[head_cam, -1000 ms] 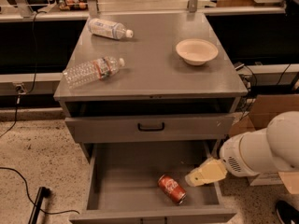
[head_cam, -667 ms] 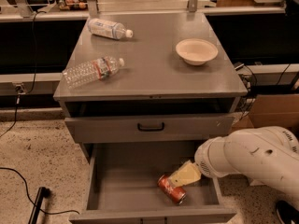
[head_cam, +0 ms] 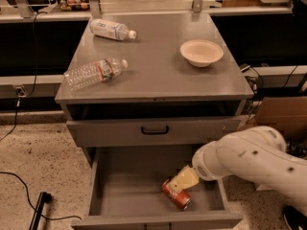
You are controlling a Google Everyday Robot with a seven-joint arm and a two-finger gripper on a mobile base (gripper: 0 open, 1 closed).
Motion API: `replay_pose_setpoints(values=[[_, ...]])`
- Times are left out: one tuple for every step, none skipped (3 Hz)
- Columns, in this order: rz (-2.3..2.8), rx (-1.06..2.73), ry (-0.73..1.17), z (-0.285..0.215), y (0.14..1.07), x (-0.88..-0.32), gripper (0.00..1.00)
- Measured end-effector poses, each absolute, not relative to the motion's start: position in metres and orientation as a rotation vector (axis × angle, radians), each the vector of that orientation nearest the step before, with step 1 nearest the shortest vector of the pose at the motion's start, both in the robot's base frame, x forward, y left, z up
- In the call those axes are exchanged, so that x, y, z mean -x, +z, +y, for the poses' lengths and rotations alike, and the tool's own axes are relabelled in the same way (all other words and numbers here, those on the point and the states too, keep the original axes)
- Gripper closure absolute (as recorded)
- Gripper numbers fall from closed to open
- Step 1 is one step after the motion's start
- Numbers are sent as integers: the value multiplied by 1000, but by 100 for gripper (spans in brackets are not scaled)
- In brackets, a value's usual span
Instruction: Pick coke can from middle drawer and place on counter
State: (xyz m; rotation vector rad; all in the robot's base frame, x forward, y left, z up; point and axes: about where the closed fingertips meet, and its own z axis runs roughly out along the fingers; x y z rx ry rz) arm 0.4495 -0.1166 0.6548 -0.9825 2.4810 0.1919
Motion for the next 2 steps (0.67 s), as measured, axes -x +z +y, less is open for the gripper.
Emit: replay_pose_setpoints(values=[[2512, 1019, 170, -106, 601, -469, 0], [2458, 1086, 108, -101, 556, -495, 0]])
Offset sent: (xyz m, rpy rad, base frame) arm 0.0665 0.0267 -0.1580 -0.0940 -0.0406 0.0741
